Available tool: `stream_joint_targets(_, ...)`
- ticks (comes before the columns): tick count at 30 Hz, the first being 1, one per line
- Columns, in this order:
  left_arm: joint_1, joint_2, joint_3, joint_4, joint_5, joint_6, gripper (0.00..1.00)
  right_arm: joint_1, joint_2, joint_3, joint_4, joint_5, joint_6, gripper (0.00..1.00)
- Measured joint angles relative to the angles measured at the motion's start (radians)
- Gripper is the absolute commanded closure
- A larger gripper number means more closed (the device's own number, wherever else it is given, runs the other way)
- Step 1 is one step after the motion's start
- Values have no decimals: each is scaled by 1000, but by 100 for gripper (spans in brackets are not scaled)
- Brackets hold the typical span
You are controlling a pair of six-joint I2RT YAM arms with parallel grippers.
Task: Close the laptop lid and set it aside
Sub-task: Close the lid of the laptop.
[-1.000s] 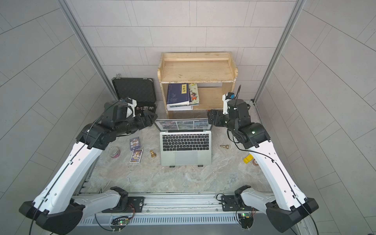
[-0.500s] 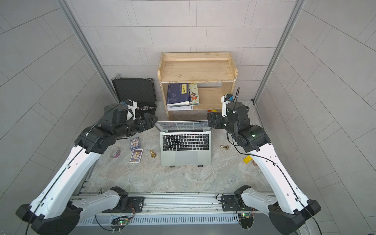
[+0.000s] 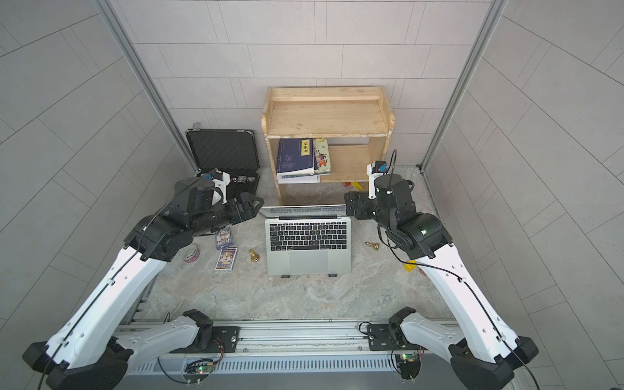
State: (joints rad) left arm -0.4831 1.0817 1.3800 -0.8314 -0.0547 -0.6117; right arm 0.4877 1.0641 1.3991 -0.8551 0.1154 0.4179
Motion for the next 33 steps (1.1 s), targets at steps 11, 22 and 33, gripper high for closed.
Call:
stream_joint_targets(11,-30,-41,-38,0,-19,-2,2,28,-38,-41,1,24,1,10)
stream_joint_targets(22,-52,-97,-88,-8,-25,-10,3,54,-89,-91,-5,37,16,10)
stream_joint_targets(33,-82,-156,-163,-4,-25,-32,3,109,-135,-143,-16,61,42,10)
